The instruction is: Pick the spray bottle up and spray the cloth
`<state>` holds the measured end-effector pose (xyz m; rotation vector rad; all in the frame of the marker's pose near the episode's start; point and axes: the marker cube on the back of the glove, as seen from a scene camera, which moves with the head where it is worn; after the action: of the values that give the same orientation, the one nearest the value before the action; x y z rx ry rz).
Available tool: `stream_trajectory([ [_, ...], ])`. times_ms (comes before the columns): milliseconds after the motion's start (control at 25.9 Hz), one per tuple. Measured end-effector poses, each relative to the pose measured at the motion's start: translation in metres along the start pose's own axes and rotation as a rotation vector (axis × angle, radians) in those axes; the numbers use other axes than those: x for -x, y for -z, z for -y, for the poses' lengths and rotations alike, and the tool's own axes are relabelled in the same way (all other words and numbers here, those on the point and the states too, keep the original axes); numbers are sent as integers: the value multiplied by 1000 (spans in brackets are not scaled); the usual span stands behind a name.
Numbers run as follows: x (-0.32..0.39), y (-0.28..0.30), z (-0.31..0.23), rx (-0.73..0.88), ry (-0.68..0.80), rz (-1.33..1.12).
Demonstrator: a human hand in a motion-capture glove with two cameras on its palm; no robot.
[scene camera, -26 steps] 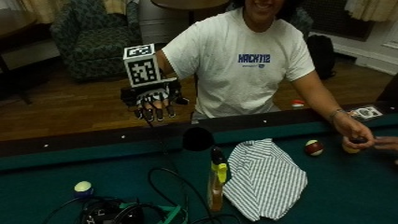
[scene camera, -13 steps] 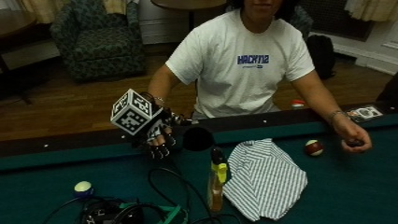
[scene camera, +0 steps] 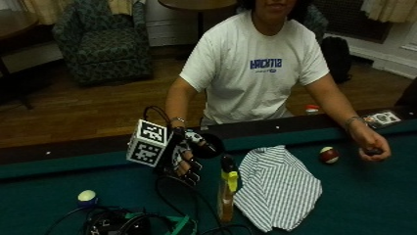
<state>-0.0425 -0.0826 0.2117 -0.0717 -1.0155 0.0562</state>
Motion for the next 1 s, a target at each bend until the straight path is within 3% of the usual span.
stream_trajectory([
  [618, 11, -15, 50, -307, -1, 184],
  [1005, 10, -26, 39, -277, -1, 190],
])
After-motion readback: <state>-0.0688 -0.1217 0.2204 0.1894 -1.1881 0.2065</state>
